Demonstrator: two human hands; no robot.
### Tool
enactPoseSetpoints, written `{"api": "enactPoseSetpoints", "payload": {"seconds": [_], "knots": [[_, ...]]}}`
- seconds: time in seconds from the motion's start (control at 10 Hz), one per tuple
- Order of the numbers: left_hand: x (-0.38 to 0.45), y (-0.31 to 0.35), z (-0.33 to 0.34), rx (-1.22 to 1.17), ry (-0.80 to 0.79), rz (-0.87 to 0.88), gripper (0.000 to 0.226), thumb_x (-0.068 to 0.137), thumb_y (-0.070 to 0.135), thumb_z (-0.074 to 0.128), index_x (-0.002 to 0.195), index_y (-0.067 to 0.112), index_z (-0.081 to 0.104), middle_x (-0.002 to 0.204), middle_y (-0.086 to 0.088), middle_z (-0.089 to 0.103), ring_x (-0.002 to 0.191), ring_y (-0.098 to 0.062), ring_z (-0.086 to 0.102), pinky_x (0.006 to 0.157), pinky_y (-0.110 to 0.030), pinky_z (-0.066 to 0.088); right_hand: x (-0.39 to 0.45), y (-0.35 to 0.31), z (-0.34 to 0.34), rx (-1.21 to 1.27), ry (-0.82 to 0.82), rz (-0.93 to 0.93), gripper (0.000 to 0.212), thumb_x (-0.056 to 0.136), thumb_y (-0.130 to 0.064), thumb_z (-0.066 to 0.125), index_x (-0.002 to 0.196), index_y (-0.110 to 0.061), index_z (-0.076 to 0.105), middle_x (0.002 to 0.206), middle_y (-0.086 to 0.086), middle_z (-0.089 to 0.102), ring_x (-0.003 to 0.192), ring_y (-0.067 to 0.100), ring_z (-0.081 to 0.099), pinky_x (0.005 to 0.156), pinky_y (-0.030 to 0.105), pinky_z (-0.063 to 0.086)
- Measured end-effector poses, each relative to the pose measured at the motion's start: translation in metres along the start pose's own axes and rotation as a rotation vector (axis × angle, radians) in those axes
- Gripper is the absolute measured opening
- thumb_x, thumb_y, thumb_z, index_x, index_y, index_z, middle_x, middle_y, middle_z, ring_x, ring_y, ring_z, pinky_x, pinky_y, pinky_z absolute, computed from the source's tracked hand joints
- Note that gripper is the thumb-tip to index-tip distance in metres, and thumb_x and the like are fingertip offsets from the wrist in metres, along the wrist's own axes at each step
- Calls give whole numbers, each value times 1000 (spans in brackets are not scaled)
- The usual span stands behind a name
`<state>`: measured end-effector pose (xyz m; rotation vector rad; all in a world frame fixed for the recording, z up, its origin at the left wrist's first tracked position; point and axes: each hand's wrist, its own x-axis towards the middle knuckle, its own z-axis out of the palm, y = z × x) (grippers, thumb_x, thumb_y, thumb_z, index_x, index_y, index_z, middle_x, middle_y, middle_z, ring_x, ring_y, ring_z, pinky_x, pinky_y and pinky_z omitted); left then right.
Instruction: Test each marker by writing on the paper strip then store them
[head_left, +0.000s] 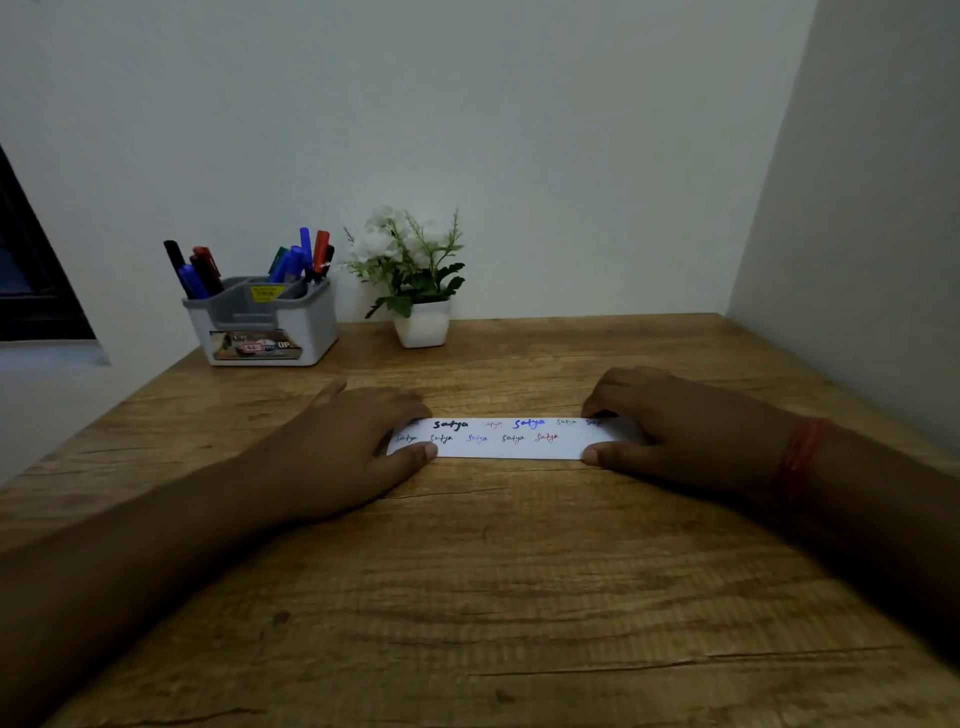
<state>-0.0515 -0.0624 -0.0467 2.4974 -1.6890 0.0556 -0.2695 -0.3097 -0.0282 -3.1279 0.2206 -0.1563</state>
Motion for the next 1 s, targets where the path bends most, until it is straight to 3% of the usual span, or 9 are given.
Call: {"api": "enactPoseSetpoints", "payload": {"seconds": [0.2, 0.4, 0.7, 1.0], "knots": [[-2, -3, 5, -38, 73, 12, 69, 82, 77, 26, 137, 39, 43, 141, 21, 46, 126, 3, 40, 116, -51, 21, 2, 2, 2, -1, 11, -2, 47, 92, -63, 47, 131, -37, 50, 127, -21, 47, 111, -1, 46, 86, 18, 38], [-7, -1, 4, -69, 96, 20, 68, 81, 77, 29, 134, 39, 46, 136, 22, 49, 109, 9, 36, 112, -47, 31, 2, 1, 3, 15, 17, 10, 47, 92, -62, 46, 132, -38, 50, 129, -20, 47, 114, 2, 47, 95, 25, 45], [-4, -7, 7, -19, 159, 28, 72, 82, 82, 18, 133, 40, 47, 137, 19, 50, 127, -3, 41, 113, -55, 21, 2, 6, -1, 155, 37, 68, 49, 91, -55, 58, 133, -32, 50, 124, -17, 54, 106, 0, 52, 83, 13, 39], [-9, 8, -6, 44, 324, -12, 65, 91, 69, 23, 142, 32, 40, 148, 6, 43, 139, -13, 30, 118, -54, 3, 1, 0, -11, 242, 63, 146, 51, 93, -51, 59, 138, -30, 49, 136, -6, 55, 117, 9, 54, 97, 25, 46]]}}
